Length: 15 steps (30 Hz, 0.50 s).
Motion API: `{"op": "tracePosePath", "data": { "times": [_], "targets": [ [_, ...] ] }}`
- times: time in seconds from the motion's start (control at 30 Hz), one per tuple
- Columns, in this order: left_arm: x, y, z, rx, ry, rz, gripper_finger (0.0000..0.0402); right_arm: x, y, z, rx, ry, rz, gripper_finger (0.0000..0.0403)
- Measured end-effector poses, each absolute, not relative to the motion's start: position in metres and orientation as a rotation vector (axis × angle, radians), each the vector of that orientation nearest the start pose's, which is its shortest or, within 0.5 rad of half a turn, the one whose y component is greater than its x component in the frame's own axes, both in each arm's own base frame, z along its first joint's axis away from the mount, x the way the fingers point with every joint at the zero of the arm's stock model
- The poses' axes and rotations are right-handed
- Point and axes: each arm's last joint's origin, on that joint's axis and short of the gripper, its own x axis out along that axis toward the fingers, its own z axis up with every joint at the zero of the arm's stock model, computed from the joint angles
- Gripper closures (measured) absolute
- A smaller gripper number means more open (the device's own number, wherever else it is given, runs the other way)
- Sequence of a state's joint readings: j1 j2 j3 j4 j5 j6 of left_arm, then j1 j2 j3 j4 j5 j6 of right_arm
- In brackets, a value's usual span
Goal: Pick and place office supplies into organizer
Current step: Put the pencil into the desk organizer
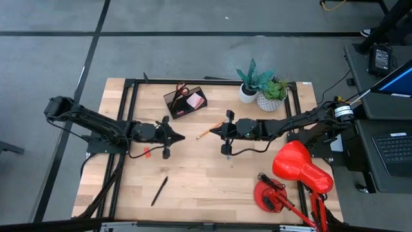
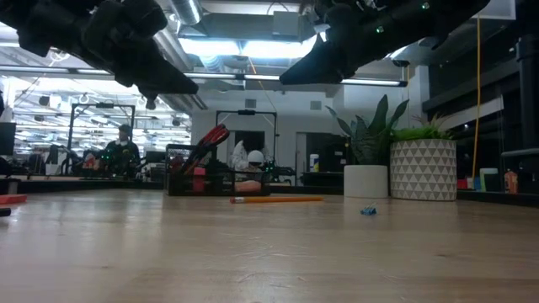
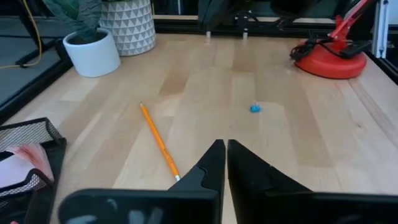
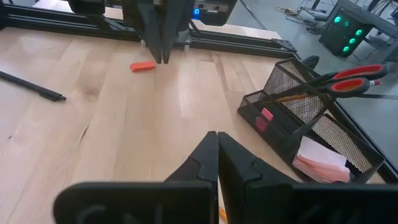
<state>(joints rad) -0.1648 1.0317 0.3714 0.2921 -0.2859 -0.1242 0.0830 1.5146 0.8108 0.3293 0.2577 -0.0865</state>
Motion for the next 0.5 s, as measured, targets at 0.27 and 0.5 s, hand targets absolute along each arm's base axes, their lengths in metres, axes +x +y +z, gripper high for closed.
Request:
{"op": "tracePosePath", "data": {
  "times": [0.27,0.5],
  "targets": [
    [0.201,-0.032,0.192,0.003,0.358,0.102,0.0399,0.319,0.019,0.219,-0.151,0.383,-0.156,0.0396],
    [0.201,-0.037,0.192,0.049,0.367,-0.034,0.0399,0.318,0.015,0.213,-0.188,0.445,0.015,0.0399]
  ]
}}
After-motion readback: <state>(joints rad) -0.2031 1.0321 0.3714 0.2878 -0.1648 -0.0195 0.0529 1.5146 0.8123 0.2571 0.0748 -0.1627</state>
